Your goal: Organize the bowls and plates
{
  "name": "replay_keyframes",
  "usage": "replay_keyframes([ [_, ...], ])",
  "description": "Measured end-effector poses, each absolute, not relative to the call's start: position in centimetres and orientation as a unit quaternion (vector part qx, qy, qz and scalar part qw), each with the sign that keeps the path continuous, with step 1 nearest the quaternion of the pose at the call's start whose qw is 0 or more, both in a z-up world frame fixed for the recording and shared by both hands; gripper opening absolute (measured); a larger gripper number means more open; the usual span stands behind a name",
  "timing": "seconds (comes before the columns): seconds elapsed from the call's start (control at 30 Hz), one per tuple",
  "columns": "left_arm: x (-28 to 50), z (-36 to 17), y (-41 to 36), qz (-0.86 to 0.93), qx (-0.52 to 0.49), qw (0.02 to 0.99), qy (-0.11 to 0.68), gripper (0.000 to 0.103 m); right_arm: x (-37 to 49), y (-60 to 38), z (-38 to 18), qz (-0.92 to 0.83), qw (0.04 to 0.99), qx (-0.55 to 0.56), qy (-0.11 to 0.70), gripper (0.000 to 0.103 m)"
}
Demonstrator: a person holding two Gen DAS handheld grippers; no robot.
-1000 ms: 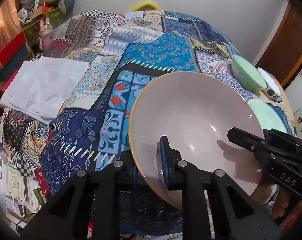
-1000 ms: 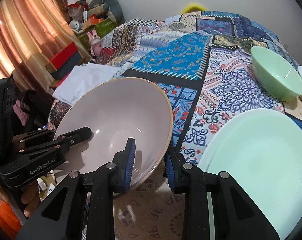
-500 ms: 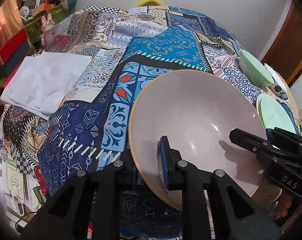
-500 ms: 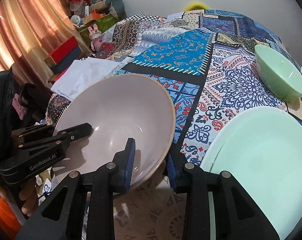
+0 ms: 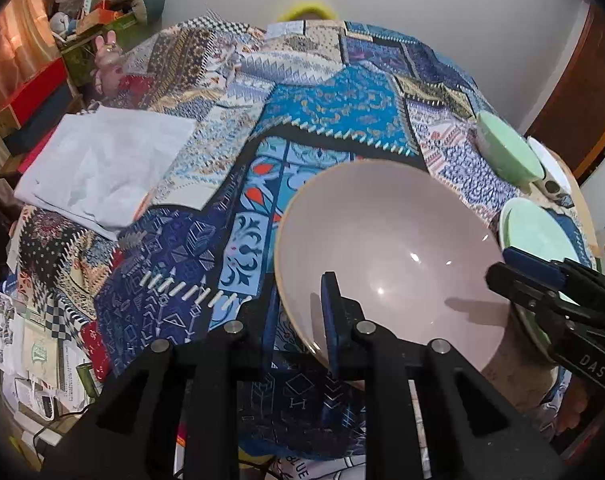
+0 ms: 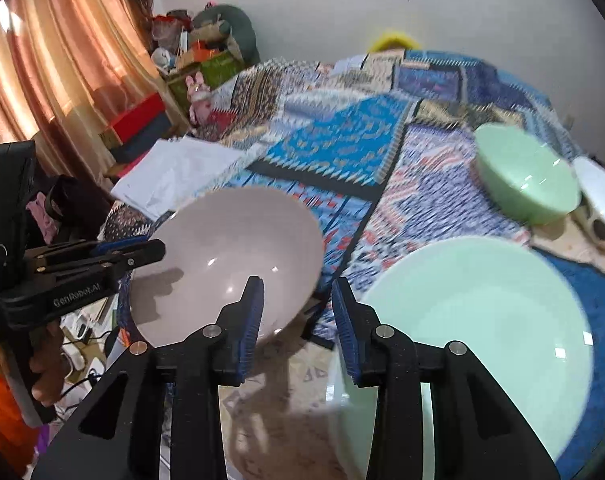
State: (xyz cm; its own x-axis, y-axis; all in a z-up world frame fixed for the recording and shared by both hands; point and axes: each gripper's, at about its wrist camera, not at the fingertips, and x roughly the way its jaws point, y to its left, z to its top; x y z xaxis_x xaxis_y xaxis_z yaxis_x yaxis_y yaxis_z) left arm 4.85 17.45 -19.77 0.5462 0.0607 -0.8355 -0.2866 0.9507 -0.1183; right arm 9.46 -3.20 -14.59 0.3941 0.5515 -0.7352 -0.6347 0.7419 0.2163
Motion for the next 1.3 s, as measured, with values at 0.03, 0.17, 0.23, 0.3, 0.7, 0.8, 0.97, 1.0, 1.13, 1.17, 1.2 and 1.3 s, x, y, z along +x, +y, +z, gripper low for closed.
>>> replay_keyframes([
  [0.03,4.8,-19.4,17.4,0.102,-0.12,0.873,0.462,0.024,9.5,-3.8,-14.1,0.352,0.838,-0.048,0.414,0.037],
  [0.17,4.9,-17.1,16.7,0.104,-0.114,0.885,0.439,0.035,10.2,-6.1,-12.9,0.335,0.855,-0.037,0.395,0.043],
  [0.23,5.1,-16.0,16.0,0.099,-0.108,0.893,0.427,0.044,10.7,-7.3,-12.3,0.319,0.864,-0.038,0.387,0.043],
  [0.3,5.6,-14.9,15.1,0.092,-0.098,0.9,0.414,0.052,11.1,-8.5,-11.8,0.303,0.873,-0.037,0.38,0.043],
  [0.7,10.8,-11.2,8.9,0.028,-0.056,0.923,0.381,0.077,15.4,-15.4,-9.8,0.217,0.907,-0.018,0.361,0.049],
  [0.8,12.8,-11.0,7.6,0.018,-0.054,0.921,0.385,0.082,16.8,-16.6,-10.1,0.204,0.908,-0.009,0.365,0.049],
  [0.97,15.9,-11.3,5.9,0.008,-0.05,0.919,0.39,0.087,19.5,-18.0,-11.2,0.187,0.905,0.01,0.381,0.049],
  [1.0,16.5,-11.4,5.7,0.006,-0.049,0.918,0.393,0.088,19.8,-18.1,-11.5,0.186,0.904,0.012,0.385,0.049],
  [1.13,19.5,-12.5,4.7,-0.009,-0.052,0.91,0.41,0.088,21.8,-18.4,-12.8,0.182,0.895,0.026,0.406,0.049],
  [1.17,20.2,-12.7,4.6,-0.011,-0.055,0.908,0.415,0.088,22.2,-18.5,-13.1,0.181,0.893,0.028,0.411,0.049],
  [1.2,20.8,-12.9,4.5,-0.014,-0.058,0.906,0.419,0.088,22.7,-18.6,-13.4,0.181,0.891,0.029,0.414,0.049],
  [1.3,22.7,-13.6,4.3,-0.022,-0.07,0.901,0.427,0.088,23.6,-18.4,-14.0,0.182,0.887,0.026,0.423,0.042],
])
